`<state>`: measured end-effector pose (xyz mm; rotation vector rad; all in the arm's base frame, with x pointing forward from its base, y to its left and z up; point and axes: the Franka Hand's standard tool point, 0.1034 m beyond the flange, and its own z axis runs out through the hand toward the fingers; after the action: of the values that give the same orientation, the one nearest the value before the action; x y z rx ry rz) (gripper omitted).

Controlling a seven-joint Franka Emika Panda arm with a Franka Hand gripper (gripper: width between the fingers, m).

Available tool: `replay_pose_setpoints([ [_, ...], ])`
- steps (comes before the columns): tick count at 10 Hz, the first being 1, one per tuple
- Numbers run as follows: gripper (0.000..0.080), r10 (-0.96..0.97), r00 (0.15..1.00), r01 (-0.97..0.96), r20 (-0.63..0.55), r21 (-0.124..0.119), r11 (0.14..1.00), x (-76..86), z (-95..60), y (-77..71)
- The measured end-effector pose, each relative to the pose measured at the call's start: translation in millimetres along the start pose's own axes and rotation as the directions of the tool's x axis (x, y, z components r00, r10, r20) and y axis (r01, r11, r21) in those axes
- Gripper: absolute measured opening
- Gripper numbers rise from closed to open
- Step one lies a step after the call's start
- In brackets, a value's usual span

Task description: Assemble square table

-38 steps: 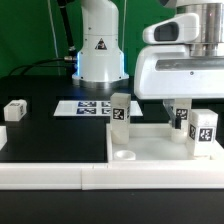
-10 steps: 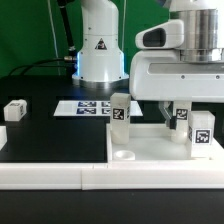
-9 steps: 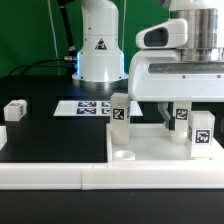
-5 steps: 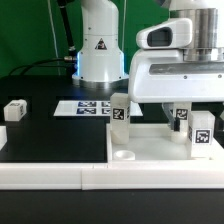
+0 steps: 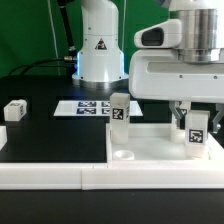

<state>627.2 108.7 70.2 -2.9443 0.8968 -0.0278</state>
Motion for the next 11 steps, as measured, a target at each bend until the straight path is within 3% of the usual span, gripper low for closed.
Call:
replay_pose_setpoints([
  [2,0.0288,0.278,0.960,-0.279,0.023,0.022,0.960,0.6,2.0,0.0],
  [4,0.0289,0.604,0.796,-0.605,0.041,0.041,0.795,0.3,4.2,-3.6],
  [6,0.0291,0.790,0.610,-0.792,0.052,0.013,0.611,-4.4,5.7,-11.1],
  [8,0.0290,0.909,0.415,-0.910,0.043,0.005,0.415,-3.6,5.4,-11.3],
  [10,0.0291,0.900,0.433,-0.901,0.043,0.005,0.433,-3.6,5.6,-10.9],
  [11,0.0371,0.840,0.541,-0.841,0.038,0.011,0.541,-3.1,4.4,-10.6],
])
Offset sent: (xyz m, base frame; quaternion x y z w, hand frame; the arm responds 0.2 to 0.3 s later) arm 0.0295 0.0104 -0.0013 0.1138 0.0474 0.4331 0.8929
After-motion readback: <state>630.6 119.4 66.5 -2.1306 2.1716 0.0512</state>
